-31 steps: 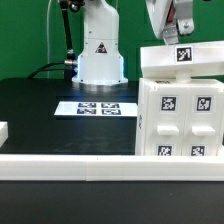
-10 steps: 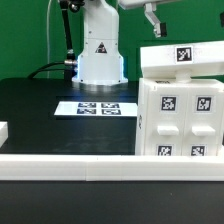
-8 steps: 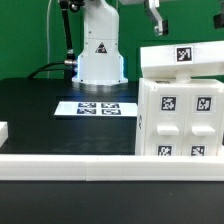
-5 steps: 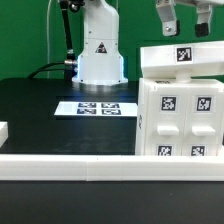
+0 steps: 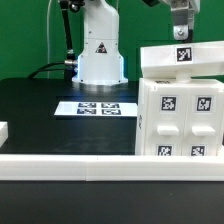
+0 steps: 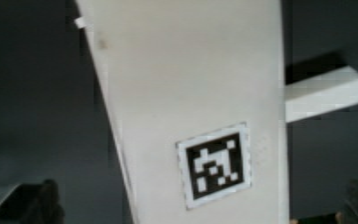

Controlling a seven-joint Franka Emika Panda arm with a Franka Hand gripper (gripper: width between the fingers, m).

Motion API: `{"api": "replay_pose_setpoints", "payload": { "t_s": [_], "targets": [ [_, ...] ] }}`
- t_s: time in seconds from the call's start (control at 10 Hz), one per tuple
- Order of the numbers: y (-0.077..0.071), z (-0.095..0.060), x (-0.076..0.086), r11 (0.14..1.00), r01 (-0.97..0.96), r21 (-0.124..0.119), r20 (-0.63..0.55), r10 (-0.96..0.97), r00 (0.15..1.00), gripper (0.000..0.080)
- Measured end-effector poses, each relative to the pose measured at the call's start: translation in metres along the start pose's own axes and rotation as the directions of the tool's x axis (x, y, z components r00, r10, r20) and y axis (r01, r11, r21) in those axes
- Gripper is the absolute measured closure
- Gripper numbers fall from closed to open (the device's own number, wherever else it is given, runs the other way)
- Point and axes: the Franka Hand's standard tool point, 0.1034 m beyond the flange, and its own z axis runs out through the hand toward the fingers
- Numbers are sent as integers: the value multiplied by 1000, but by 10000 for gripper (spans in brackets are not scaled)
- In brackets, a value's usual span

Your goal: Assemble cabinet

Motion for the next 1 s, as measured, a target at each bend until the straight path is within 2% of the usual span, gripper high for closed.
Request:
{"api": "replay_pose_setpoints", "payload": {
  "t_s": [0.2, 0.6, 1.0],
  "targets": [
    [0, 2, 0, 1000, -11, -1, 1, 11, 1000, 2],
    [-4, 16, -3, 1000, -20, 13, 12, 20, 1000, 2],
    [-3, 21, -11, 999, -32, 19, 19, 32, 999, 2]
  ]
}}
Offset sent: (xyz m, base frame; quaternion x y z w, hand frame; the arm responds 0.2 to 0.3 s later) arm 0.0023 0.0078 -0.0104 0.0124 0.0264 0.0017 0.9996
